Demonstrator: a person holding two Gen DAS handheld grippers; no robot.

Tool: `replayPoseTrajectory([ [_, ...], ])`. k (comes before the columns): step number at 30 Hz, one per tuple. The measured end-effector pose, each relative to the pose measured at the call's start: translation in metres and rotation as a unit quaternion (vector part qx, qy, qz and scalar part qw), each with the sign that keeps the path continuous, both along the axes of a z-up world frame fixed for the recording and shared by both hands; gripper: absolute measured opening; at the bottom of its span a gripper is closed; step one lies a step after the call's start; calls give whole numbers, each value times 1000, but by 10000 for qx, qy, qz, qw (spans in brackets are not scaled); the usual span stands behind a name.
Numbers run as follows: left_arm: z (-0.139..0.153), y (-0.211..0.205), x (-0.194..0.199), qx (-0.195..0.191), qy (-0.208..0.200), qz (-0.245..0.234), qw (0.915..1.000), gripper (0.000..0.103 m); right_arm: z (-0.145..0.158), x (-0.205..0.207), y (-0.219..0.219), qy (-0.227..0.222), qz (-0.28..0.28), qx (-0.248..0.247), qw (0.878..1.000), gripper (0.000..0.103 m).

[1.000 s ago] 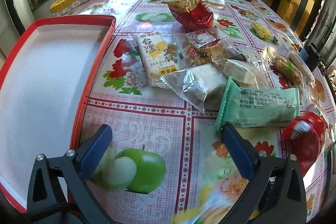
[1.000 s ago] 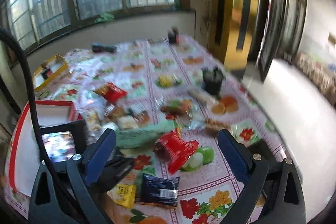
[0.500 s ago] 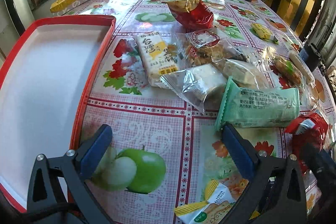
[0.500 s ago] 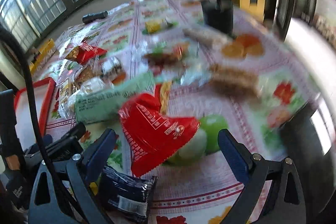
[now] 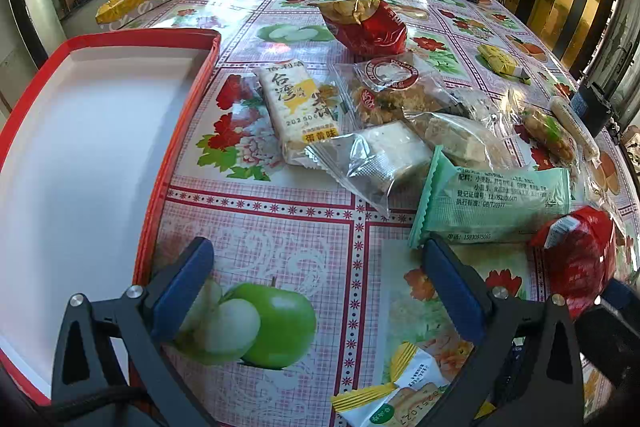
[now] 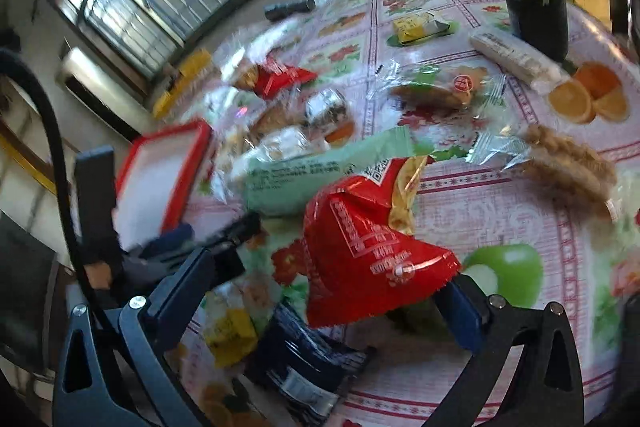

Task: Organize snacks
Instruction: 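Lower the right tool onto the red chip bag and close it, then grasp the yellow snack packet with the left tool while the right tool holds the red bag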

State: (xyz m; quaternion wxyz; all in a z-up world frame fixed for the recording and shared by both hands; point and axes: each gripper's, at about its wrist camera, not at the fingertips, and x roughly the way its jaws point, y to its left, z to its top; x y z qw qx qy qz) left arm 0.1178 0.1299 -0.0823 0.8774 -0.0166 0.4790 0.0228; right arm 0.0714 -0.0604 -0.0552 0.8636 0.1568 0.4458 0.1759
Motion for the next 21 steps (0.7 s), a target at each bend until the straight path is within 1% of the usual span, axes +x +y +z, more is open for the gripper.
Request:
replayPoseTrajectory([
  [2,0,0,0,0,-1,0,10000,103,8,-4,1,-203,-127,-522,9983,103],
  [3,0,0,0,0,-1,1,10000,103,13,-8,2,-334,-314,-947,9944,103],
  [4,0,0,0,1,-1,1,10000,103,16,-10,2,-458,-502,-1273,9895,103],
  [5,0,0,0,1,-5,2,10000,103,17,-8,4,-492,-594,-1488,9859,103],
  [6,0,-1,0,1,-1,4,10000,103,17,-8,3,-498,-592,-1548,9849,103],
  [7,0,0,0,1,-5,8,10000,103,17,-8,2,-524,-575,-1523,9853,103],
  [10,0,0,-1,0,-10,6,10000,103,20,-8,-4,-549,-823,-1389,9854,103],
  [11,-1,0,0,-9,-24,-7,10000,103,21,-5,-5,-563,-822,-1324,9862,103],
  [12,-1,1,1,-13,-36,-11,10000,103,21,-3,-7,-586,-705,-1214,9884,103],
  [13,-1,2,4,-27,-41,27,10000,103,20,0,-6,-557,-500,-1037,9918,100],
  [14,0,2,5,-16,-16,20,10000,103,19,2,-7,-489,-356,-838,9946,95],
  [15,0,2,6,-17,94,-27,10000,103,17,3,-7,-443,-287,-712,9961,93],
  [17,3,2,7,-41,325,-60,9994,103,13,10,-4,-411,-242,-773,9959,90],
  [18,6,2,4,-148,364,-131,9991,103,11,14,-4,-408,-264,-864,9951,88],
  [19,12,3,-2,-266,340,-236,9988,103,10,15,-4,-407,-225,-834,9954,82],
  [20,18,3,-9,-325,300,-310,9985,103,7,19,-5,-345,-97,-607,9975,72],
  [21,24,4,-16,-395,240,-353,9983,103,5,20,-6,-267,-36,-467,9985,65],
])
